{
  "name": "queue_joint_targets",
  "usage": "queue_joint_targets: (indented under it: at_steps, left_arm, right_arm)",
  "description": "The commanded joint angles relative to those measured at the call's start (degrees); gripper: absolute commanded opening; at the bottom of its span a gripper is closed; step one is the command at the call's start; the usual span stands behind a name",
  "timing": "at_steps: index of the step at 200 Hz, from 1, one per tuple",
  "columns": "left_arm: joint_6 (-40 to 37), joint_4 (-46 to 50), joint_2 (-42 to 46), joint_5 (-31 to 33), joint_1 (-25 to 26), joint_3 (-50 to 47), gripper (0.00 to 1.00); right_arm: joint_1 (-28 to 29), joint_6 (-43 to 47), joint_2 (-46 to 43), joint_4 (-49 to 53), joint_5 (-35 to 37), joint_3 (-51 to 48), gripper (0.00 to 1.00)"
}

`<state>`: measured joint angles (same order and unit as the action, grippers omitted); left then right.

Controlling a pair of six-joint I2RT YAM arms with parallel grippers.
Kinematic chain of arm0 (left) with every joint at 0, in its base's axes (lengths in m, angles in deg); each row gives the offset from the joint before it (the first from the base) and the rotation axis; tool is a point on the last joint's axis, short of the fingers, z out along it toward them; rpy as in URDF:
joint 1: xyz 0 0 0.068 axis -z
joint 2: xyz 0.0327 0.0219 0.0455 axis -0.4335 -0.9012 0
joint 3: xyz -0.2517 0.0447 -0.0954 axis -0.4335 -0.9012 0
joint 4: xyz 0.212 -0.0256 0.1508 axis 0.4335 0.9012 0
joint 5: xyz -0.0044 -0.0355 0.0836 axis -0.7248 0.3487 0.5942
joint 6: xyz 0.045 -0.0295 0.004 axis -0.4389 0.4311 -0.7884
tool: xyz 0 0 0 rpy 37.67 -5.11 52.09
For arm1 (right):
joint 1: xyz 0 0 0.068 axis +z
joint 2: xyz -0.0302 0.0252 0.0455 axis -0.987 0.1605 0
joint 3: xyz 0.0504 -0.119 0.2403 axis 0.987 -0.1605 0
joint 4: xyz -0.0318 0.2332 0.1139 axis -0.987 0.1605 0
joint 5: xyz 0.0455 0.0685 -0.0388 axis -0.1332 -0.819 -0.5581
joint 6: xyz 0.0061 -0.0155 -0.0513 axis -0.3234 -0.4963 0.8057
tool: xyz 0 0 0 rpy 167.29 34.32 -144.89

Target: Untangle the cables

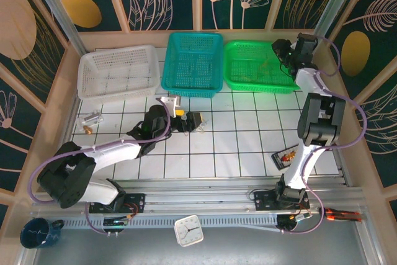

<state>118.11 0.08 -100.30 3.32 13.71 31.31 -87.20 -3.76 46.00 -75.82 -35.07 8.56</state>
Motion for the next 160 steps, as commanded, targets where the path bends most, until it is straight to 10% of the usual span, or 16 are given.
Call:
queue_joint_targets:
  at_steps: [1,160]
  left_arm:
    - [0.61,0.92,-0.12,0.78,0.2,1.89,0.99]
    - [4.1,6.42,4.79,8.02,0.2,-0.47,0.99]
  right_arm:
    - [-0.29,-0.26,-1.68,-3.97,-2.75,1.86,0.39]
    - [18.98,4.23,-33.65,-7.91,2.38,-36.47,0.53]
